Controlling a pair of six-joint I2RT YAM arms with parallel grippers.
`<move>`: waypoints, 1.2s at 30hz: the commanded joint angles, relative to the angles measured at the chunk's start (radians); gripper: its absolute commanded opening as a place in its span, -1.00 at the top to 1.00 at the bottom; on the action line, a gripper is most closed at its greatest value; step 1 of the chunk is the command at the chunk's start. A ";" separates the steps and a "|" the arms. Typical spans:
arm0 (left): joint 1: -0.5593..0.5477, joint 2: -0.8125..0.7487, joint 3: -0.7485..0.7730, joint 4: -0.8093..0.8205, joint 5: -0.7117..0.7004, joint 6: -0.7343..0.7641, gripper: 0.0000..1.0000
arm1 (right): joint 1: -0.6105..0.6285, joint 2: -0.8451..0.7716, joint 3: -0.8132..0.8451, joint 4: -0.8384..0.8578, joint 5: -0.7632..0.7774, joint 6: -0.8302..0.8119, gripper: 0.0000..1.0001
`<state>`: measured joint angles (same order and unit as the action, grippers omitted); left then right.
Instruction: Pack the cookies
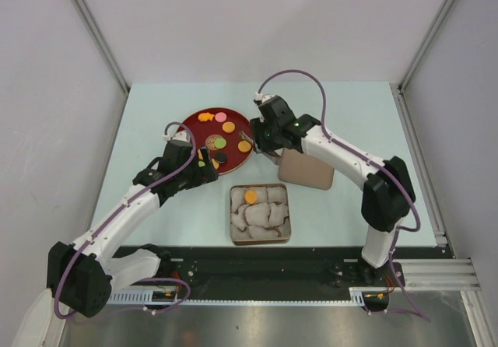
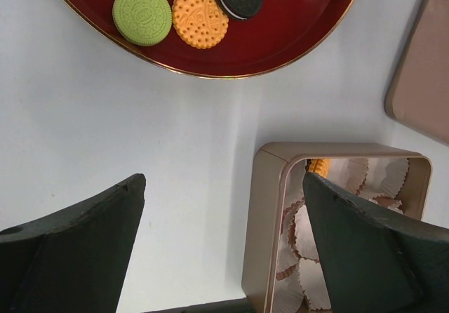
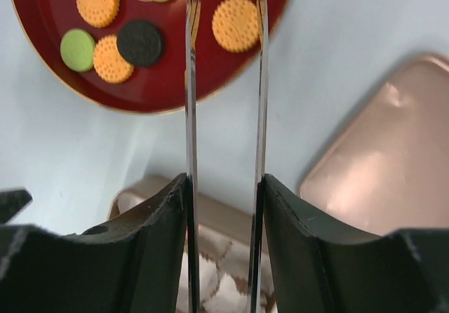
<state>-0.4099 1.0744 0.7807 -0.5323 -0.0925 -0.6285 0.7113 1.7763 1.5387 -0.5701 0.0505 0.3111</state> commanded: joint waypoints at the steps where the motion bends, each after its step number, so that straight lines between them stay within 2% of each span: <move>1: -0.001 -0.004 0.008 0.018 0.010 0.010 -0.97 | 0.002 0.129 0.176 -0.025 -0.024 -0.050 0.00; 16: -0.001 -0.001 0.002 0.025 0.019 0.007 -0.97 | 0.025 0.222 0.213 -0.083 0.097 -0.095 -0.10; 25: -0.001 -0.008 -0.004 0.023 0.016 0.006 -0.97 | 0.045 0.235 0.225 -0.128 0.083 -0.098 -0.10; 36: -0.001 -0.011 -0.004 0.026 0.027 0.004 -0.98 | 0.079 0.308 0.350 -0.247 0.087 -0.115 -0.11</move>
<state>-0.4099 1.0756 0.7807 -0.5323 -0.0780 -0.6285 0.7776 2.0602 1.8042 -0.7631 0.1268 0.2157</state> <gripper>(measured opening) 0.987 0.555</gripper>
